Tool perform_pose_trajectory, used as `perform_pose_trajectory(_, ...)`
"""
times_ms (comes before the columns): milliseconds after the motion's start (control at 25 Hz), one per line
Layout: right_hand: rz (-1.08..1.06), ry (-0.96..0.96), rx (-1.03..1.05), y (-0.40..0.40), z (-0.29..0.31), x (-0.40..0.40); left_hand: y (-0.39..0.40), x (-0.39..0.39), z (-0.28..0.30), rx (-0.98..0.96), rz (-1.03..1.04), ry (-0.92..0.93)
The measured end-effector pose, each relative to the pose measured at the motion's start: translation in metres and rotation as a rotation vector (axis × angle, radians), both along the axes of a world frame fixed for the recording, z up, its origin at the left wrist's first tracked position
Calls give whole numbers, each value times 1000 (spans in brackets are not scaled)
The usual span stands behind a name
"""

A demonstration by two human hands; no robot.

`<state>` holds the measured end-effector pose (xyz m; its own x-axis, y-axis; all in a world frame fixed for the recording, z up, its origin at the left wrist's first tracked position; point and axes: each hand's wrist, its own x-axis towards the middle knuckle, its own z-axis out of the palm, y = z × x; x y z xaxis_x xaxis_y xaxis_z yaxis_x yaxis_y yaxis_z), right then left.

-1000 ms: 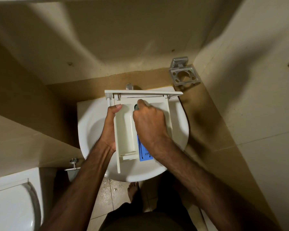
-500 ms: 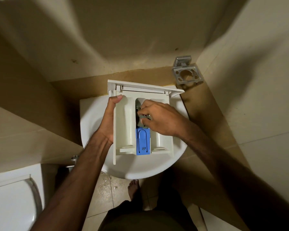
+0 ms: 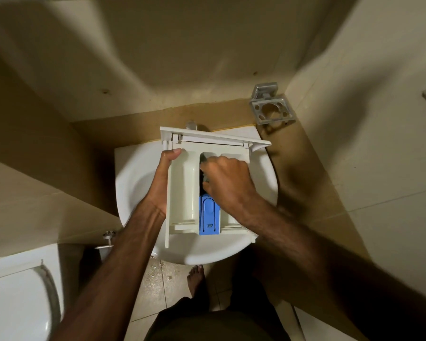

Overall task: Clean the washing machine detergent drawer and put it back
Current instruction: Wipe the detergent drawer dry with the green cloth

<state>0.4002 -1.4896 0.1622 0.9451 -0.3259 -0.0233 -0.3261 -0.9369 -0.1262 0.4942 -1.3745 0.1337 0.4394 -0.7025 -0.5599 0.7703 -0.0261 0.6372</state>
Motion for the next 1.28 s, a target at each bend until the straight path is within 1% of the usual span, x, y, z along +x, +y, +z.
perform_pose_trajectory(80, -73, -122, 1, 8, -9, 1, 1, 1, -3, -11, 13, 3)
perform_pose_trajectory(160, -133, -316, 53, 11, -21, 0, 1, 7, -4, -18, 25, 11)
perform_pose_trajectory(240, -169, -451, 58, 12, -29, 1, -4, 10, -2, -22, 21, 1)
perform_pose_trajectory(480, -234, -656, -66, 4, -47, -4, -16, 6, 0, -111, 13, 26)
perform_pose_trajectory(600, -223, -718, -35, 6, -54, -7, -15, 7, -3, -110, -17, 0)
perform_pose_trajectory(640, -205, -697, 14, 3, -51, -7, -15, 8, -3, -102, -20, 9)
perform_pose_trajectory(680, -193, -619, 89, -1, -44, -6, -15, 9, -5, -97, -21, 16)
perform_pose_trajectory(800, -133, -229, 293, -21, -28, -2, -12, 13, -7, -62, -14, -24)
perform_pose_trajectory(840, -110, -150, 371, -26, -23, -2, -11, 14, -8, -51, -11, -35)
perform_pose_trajectory(880, -104, -114, 465, -30, -18, -4, -11, 13, -6, -37, -7, -38)
perform_pose_trajectory(960, -132, -147, 663, -37, -10, -10, -11, 12, -5, -28, -19, -30)
perform_pose_trajectory(1040, -183, -242, 888, -42, 1, -19, -11, 10, -2, -46, -20, -8)
perform_pose_trajectory(1120, -220, -441, 1119, -40, 15, -29, -10, 11, -5, -58, 18, 7)
perform_pose_trajectory(1160, -224, -549, 1194, -38, 21, -33, -10, 10, -6, -57, 38, 18)
perform_pose_trajectory(1200, -219, -629, 1230, -35, 26, -36, -8, 9, -7, -65, 50, 24)
perform_pose_trajectory(1280, -199, -672, 1179, -21, 26, -32, -8, 6, -11, -106, 53, 12)
